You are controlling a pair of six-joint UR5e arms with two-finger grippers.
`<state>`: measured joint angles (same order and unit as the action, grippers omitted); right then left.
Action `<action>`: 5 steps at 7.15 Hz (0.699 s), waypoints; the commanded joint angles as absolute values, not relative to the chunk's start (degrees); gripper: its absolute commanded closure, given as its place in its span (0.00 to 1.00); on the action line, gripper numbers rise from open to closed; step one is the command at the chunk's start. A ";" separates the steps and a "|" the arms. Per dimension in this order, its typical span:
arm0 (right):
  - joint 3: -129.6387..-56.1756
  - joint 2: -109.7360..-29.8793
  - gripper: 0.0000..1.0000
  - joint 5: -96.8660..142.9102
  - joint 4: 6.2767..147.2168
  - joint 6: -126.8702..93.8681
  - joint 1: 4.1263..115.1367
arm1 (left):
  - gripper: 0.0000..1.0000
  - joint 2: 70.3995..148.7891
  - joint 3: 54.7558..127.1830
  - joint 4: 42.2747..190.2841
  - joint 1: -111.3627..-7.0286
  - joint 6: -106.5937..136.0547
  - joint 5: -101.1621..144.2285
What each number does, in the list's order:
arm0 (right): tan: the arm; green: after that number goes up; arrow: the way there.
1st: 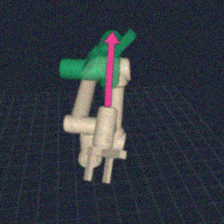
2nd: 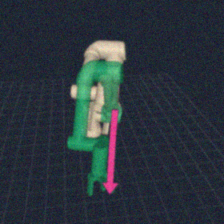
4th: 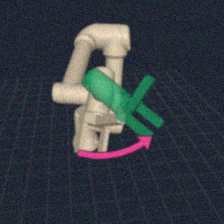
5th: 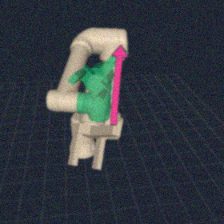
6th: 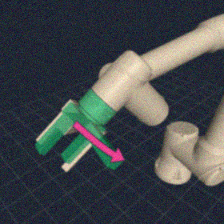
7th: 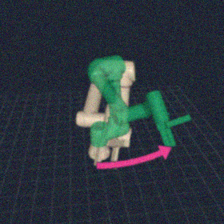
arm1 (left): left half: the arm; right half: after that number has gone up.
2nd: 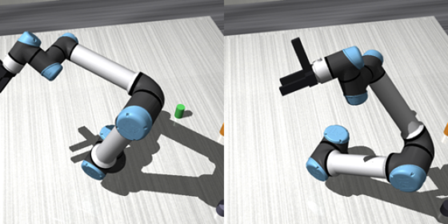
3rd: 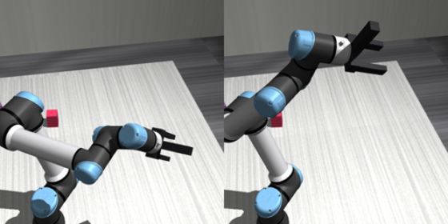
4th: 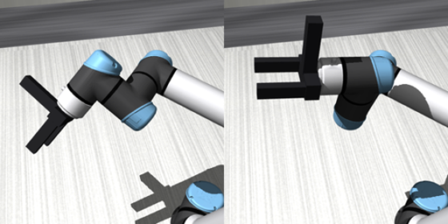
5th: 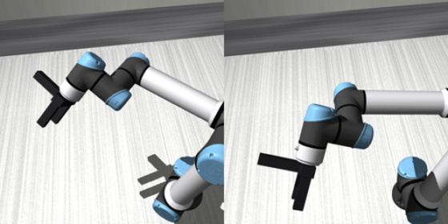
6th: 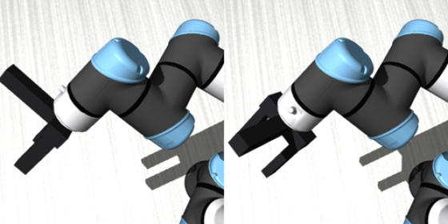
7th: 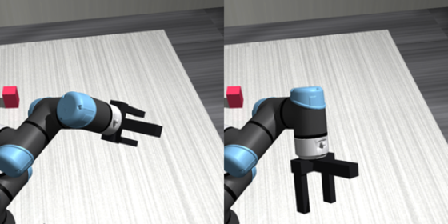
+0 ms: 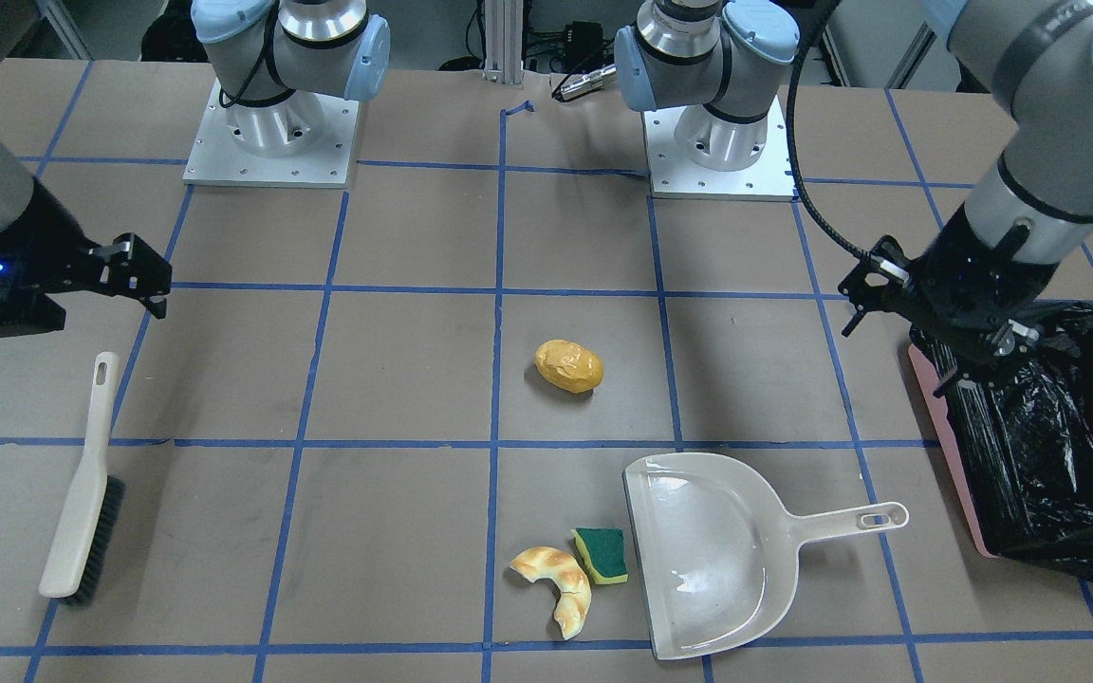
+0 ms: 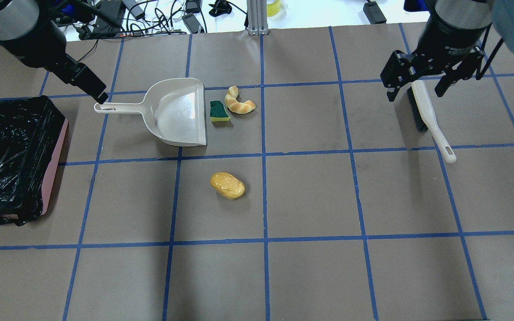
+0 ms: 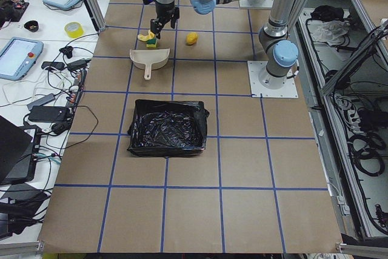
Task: Sweep and dump trash into bin
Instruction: 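Reach the left gripper to the dustpan handle while the right reaches the brush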
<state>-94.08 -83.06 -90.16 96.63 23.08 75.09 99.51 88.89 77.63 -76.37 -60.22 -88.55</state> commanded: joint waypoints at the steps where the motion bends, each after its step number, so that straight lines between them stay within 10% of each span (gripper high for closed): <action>1: -97.98 -76.67 0.00 -91.67 104.03 32.75 68.14 | 0.00 108.42 88.68 67.72 -75.59 -79.01 -90.69; 5: -108.36 -73.83 0.02 -93.08 114.70 32.26 67.32 | 0.00 118.20 87.54 61.96 -75.59 -96.15 -91.14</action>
<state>-106.05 -74.18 -92.85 113.04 32.61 67.41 116.28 87.59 62.70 -75.59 -93.82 -90.85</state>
